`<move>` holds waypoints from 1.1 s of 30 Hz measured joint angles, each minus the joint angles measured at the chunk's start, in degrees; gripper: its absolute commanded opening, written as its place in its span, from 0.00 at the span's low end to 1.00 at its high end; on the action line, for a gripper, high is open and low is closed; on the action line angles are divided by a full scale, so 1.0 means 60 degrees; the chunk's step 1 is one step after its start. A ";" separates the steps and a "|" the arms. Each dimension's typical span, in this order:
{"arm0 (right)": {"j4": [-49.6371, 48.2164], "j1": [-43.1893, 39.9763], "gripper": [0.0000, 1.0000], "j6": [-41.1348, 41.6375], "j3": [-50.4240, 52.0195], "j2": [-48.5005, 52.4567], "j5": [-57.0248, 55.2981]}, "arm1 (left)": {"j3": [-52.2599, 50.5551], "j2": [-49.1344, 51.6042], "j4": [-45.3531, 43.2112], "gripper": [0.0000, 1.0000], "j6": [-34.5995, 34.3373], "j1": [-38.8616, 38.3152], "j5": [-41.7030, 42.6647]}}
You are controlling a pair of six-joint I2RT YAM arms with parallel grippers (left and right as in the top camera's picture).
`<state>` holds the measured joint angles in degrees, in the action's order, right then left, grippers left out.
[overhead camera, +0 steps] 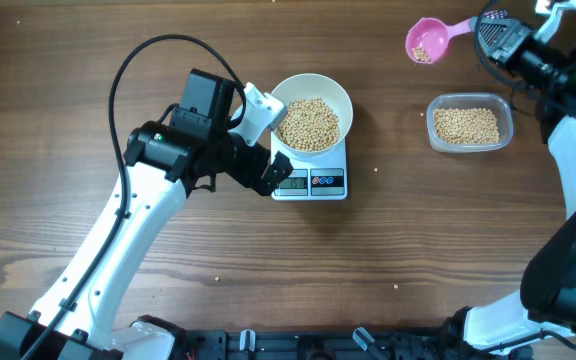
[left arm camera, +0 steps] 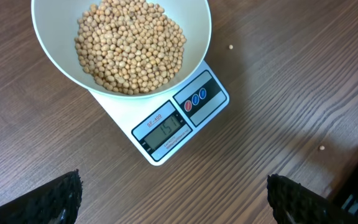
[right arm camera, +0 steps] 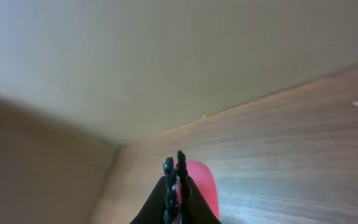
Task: Scoop item into bowl and weigh 150g on scale
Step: 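Move the pink scoop with the right gripper back into the tub, then dip the pink scoop into the soybeans and lift a scoopful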
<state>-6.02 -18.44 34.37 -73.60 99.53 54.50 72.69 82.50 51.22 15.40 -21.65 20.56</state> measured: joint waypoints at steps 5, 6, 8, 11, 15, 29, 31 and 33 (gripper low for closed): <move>0.2157 -0.0033 0.05 0.0197 -0.0018 -0.0018 -0.1610 | 0.0000 0.0000 -0.0004 1.00 0.0000 0.0000 0.0000; 0.2499 -0.0069 0.05 0.0062 -0.0026 -0.0051 -0.1832 | 0.0000 0.0000 0.0007 1.00 0.0000 0.0000 0.0004; 0.2871 -0.0306 0.04 -0.0459 -0.0007 -0.0324 -0.2244 | 0.0000 0.0000 0.0000 1.00 0.0000 0.0000 0.0004; 0.3701 -0.0594 0.04 -0.1399 -0.0007 -0.1446 -0.2925 | 0.0000 0.0000 0.0011 1.00 0.0000 0.0000 0.0011; 0.6288 -0.0685 0.04 -0.2699 -0.0044 -0.3424 -0.4688 | 0.0000 0.0000 -0.0018 1.00 0.0000 0.0000 0.0033; 0.6852 0.1912 0.05 -0.3621 -0.0058 -0.3122 -1.0699 | 0.0000 0.0000 0.0000 1.00 0.0000 0.0000 0.0036; 0.6849 0.2280 0.04 -0.3676 -0.0058 -0.3045 -1.1435 | 0.0000 0.0000 0.0000 1.00 0.0000 0.0000 0.0036; 0.6849 0.2539 0.04 -0.3818 -0.0058 -0.2812 -1.2094 | 0.0000 0.0000 0.0000 1.00 0.0000 0.0000 0.0036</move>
<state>35.07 -3.20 11.46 -73.95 82.65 -18.06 72.69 82.50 51.22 15.40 -21.65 20.78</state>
